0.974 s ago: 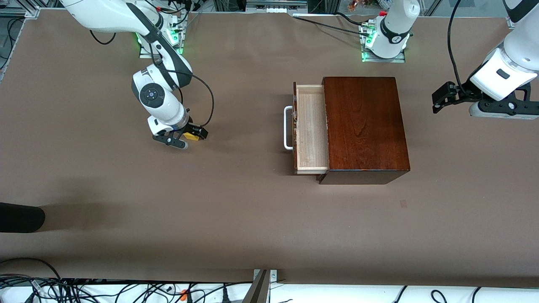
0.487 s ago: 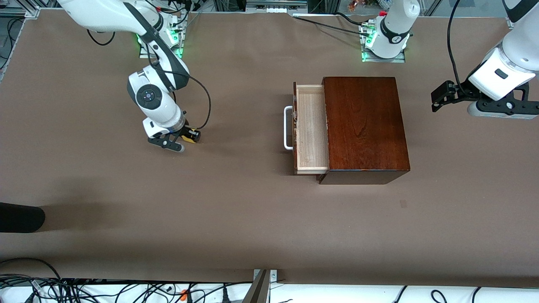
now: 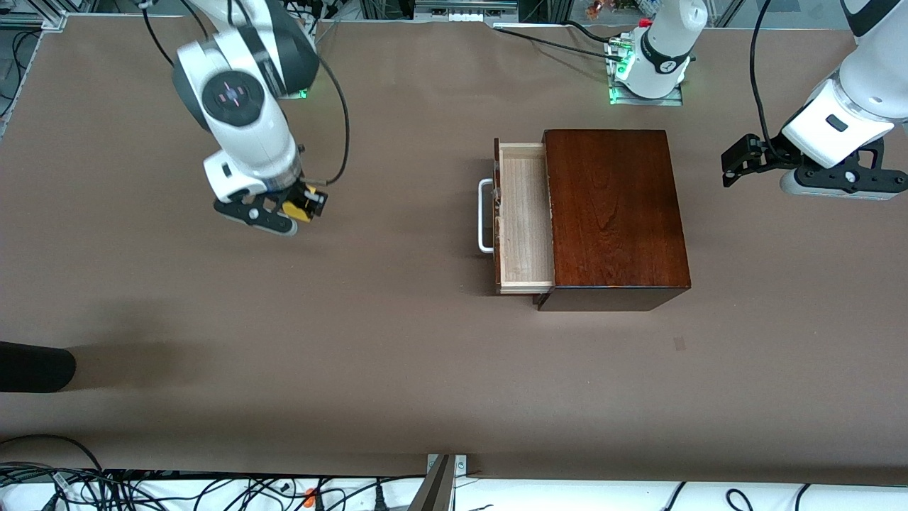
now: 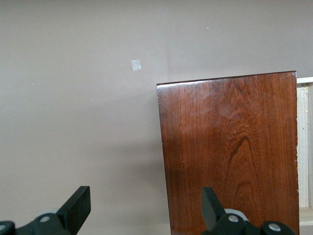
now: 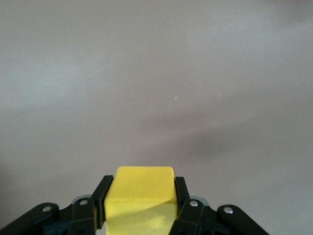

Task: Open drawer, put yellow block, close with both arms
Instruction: 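Carry the yellow cube with the right gripper into the open drawer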

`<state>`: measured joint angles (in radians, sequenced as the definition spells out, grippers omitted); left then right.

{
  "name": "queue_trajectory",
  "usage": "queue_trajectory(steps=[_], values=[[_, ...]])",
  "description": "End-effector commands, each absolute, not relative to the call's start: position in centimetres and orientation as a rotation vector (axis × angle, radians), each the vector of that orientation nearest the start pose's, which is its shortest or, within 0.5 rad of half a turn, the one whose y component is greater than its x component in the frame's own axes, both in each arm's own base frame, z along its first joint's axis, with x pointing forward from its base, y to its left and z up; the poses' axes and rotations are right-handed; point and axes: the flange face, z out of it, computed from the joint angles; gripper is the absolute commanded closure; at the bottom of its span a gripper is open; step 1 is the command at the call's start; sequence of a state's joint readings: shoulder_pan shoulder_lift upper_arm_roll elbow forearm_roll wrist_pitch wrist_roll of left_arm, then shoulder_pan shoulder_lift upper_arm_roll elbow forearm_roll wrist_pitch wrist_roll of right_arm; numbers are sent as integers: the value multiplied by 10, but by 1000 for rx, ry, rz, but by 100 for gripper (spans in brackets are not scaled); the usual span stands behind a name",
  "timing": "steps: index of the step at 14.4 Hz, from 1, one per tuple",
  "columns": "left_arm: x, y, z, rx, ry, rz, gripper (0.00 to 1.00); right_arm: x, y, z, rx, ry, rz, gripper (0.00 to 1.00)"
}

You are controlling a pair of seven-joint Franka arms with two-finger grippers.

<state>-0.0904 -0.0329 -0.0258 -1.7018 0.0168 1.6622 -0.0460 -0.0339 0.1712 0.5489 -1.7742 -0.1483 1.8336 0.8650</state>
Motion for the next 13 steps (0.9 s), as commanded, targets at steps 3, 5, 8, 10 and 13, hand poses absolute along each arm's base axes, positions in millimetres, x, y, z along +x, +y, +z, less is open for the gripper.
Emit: queue_trajectory(steps=[3, 5, 8, 10, 13], values=[[543, -62, 596, -3129, 150, 16, 0, 523, 323, 539, -2995, 782, 141, 100], [543, -61, 596, -3129, 150, 16, 0, 509, 360, 545, -2925, 972, 149, 100], [542, -61, 596, -3128, 150, 25, 0, 495, 420, 554, -2763, 1263, 187, 100], [542, -61, 595, -3128, 150, 30, 0, 492, 460, 552, -2636, 1462, 240, 100], [542, -61, 595, -3128, 150, 30, 0, 493, 506, 543, -2449, 1712, 302, 100]])
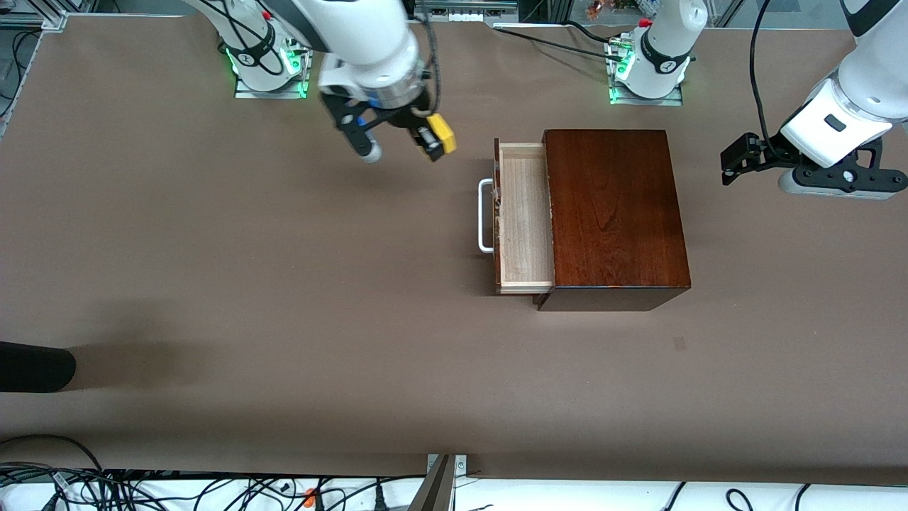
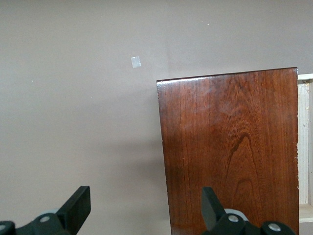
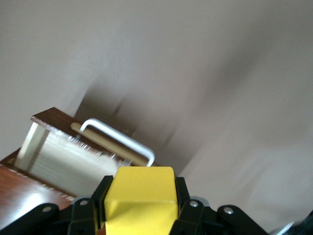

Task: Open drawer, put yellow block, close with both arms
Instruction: 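Carry the yellow cube with the right gripper into the open drawer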

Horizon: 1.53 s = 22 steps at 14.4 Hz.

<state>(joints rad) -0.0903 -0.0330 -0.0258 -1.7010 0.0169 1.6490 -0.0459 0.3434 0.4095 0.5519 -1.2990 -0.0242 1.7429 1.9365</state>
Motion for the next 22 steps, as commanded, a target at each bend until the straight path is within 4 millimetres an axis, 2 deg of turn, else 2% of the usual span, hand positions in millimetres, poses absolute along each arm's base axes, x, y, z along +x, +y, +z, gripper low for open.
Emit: queue_trajectory(steps=[1, 5, 9, 12, 18, 22], values=[[542, -61, 595, -3128, 150, 30, 0, 494, 523, 535, -2381, 1793, 305, 100], [541, -61, 598, -3128, 149, 35, 0, 499, 563, 496, -2174, 1974, 267, 100], [543, -61, 596, -3127, 150, 42, 0, 500, 591, 440, -2078, 2059, 210, 100], [543, -61, 596, -3127, 150, 45, 0, 505, 596, 412, -2063, 2085, 223, 100], [543, -61, 595, -3127, 152, 49, 0, 512, 604, 370, -2033, 2091, 260, 100], [543, -61, 595, -3127, 149, 54, 0, 502, 616, 344, -2054, 2086, 274, 100]])
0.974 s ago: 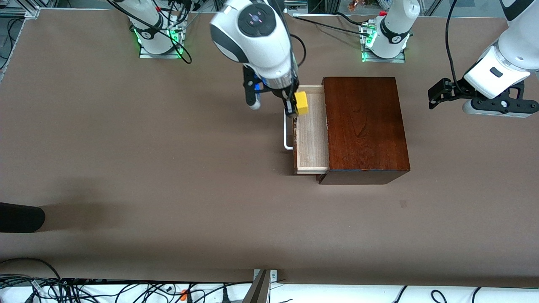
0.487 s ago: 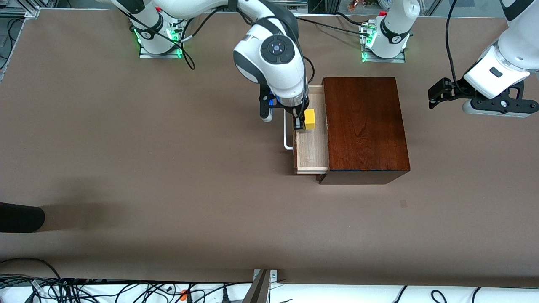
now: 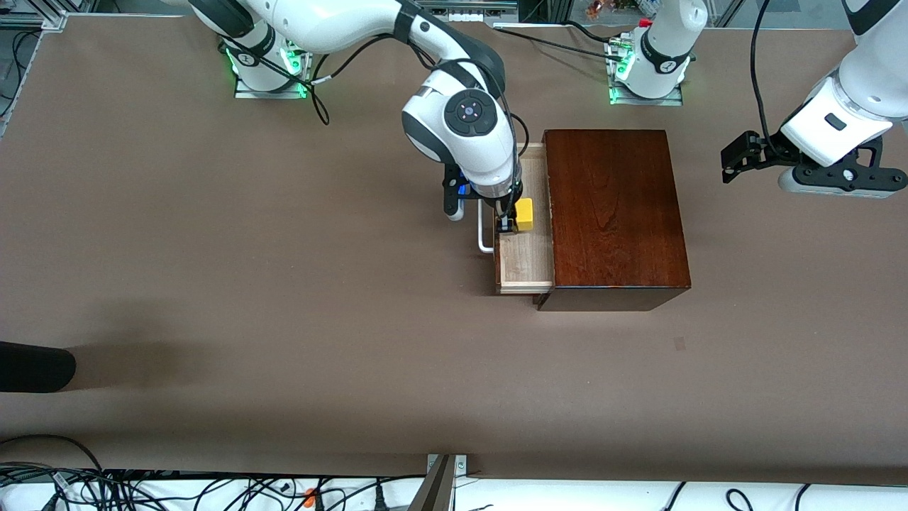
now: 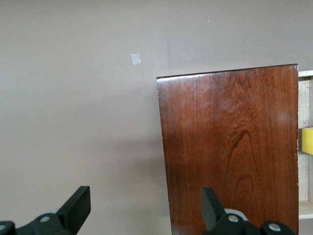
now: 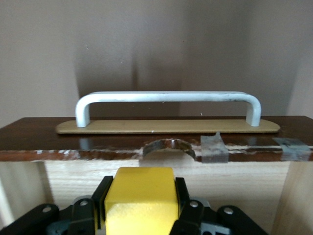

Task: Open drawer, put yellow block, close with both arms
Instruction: 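Carry the yellow cube with the right gripper into the open drawer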

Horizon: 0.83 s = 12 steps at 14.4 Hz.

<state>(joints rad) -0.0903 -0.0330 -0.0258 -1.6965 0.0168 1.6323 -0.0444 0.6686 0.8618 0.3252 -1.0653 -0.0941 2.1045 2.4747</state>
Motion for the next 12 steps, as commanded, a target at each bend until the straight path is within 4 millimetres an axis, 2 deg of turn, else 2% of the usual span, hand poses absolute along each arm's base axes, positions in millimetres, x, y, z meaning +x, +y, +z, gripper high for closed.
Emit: queue_trajectory(steps=[1, 2, 3, 4, 5, 6, 7, 8, 10, 12], values=[[542, -61, 595, -3128, 149, 57, 0, 502, 616, 339, -2053, 2089, 278, 100], [542, -61, 595, -3128, 152, 57, 0, 502, 616, 334, -2056, 2093, 280, 99], [542, -61, 595, -3128, 149, 57, 0, 502, 617, 334, -2054, 2092, 280, 94], [542, -61, 595, -3128, 149, 59, 0, 502, 616, 334, -2059, 2094, 281, 83], [542, -61, 595, -3128, 152, 62, 0, 502, 615, 335, -2061, 2099, 282, 55], [542, -61, 595, -3128, 149, 64, 0, 504, 613, 339, -2060, 2102, 279, 10], [542, -61, 595, -3128, 149, 64, 0, 503, 612, 339, -2070, 2109, 277, 0], [542, -61, 595, -3128, 149, 64, 0, 499, 614, 342, -2078, 2105, 279, 0], [542, -61, 595, -3126, 152, 64, 0, 502, 605, 358, -2092, 2129, 277, 0], [542, -61, 595, -3128, 149, 66, 0, 503, 596, 391, -2082, 2136, 297, 0]])
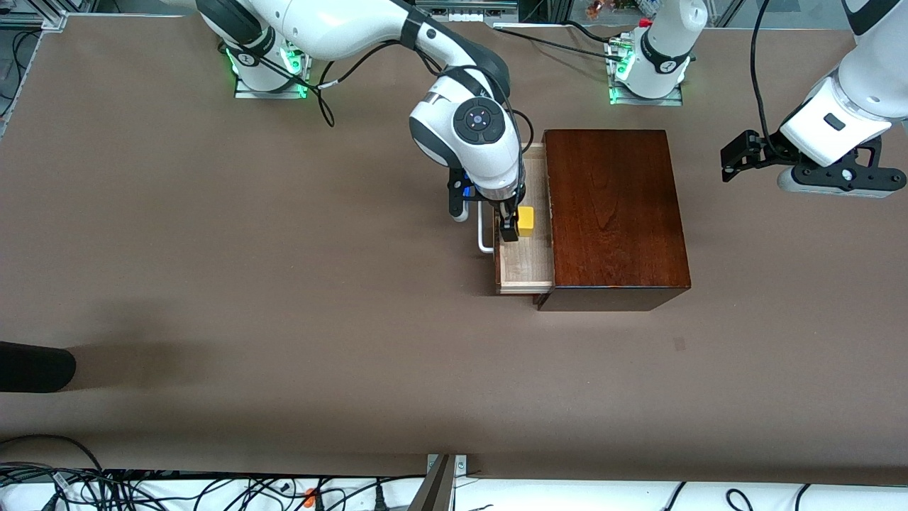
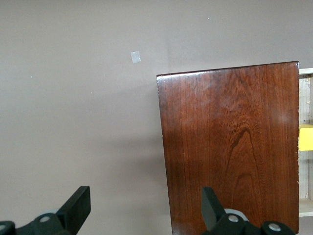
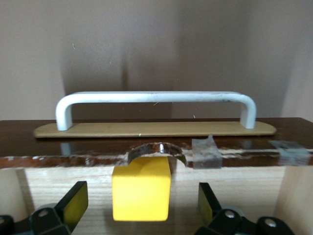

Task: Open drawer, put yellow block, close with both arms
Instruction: 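Carry the yellow cube with the right gripper into the open drawer, then open the right gripper and withdraw it while the left gripper approaches the drawer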

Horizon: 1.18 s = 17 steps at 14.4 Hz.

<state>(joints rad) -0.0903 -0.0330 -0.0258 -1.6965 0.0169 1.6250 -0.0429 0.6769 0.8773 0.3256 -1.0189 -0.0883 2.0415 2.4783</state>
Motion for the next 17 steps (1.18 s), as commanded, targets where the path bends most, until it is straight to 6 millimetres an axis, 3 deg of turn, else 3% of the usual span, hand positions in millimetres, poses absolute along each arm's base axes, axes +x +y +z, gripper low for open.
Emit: queue_trajectory(steps=[1, 2, 4, 7, 8, 11, 13, 17], values=[[541, -61, 596, -3129, 149, 64, 0, 510, 584, 414, -2069, 2142, 300, 0], [541, -61, 594, -3141, 146, 80, 0, 517, 568, 439, -2063, 2146, 308, 0], [537, -63, 589, -3136, 154, 152, 0, 521, 537, 483, -2211, 2027, 280, 0], [527, -73, 588, -3125, 192, 238, 0, 529, 469, 535, -2592, 1677, 221, 0], [522, -81, 586, -3147, 238, 295, 0, 535, 446, 542, -2712, 1538, 226, 0], [504, -146, 577, -3127, 519, 429, 0, 556, 363, 563, -2956, 1185, 212, 0], [498, -192, 563, -3088, 667, 469, 0, 557, 309, 572, -3092, 881, 181, 0], [516, -262, 525, -3052, 1081, 477, 0, 556, 198, 583, -3175, 445, 135, 0]])
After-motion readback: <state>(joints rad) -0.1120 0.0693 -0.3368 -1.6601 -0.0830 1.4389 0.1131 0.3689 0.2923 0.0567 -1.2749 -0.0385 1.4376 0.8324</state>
